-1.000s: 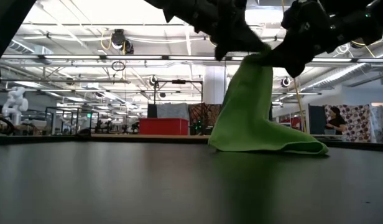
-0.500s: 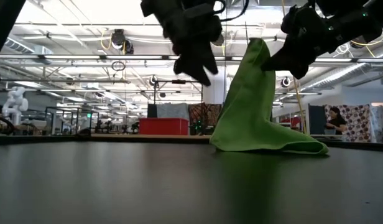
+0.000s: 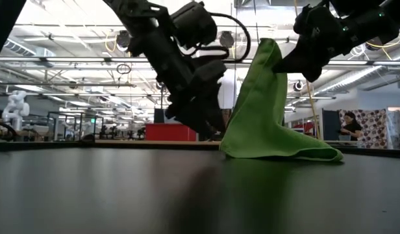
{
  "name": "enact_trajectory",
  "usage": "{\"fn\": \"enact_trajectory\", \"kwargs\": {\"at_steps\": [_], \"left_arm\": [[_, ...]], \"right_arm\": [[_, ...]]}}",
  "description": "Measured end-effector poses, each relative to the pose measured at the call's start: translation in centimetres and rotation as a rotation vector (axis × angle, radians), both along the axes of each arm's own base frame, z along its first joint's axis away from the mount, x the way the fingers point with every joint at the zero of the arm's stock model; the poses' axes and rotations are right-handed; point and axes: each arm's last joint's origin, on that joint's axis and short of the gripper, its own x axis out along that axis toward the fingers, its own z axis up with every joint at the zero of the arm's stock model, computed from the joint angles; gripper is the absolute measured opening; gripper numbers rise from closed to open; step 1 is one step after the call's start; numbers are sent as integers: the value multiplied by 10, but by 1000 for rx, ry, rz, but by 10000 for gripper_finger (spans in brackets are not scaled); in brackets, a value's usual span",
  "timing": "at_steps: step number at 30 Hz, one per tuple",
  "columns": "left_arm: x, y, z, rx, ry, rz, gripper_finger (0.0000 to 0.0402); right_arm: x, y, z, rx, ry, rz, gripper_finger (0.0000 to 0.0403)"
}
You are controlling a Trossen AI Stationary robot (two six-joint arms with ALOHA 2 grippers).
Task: Roll towel
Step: Roll the green towel
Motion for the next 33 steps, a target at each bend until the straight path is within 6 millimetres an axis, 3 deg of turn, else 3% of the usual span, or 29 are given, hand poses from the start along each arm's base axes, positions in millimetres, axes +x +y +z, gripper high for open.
{"fn": "enact_trajectory", "kwargs": {"at_steps": [9,13,18,25,28,33], "left_arm": [[16,3,-27,-5,-57,-28,245],[23,4,-36,-20,-69,-25,226],[24,4,-36,-17,-82,-35,163],[23,5,-35,-44,-78,-117,35],[18,5,-26,-73,-66,-145,10],[0,13,37,4,-147,-180,5]], "right_arm": [[0,0,1,12,-10,-8,0],[0,0,1,17,-10,-11,0],[0,0,0,22,-3,-13,0],[0,0,0,28,-7,-18,0],[0,0,0,53,-16,-33,0],[2,0,6,103,-86,-52,0]]}}
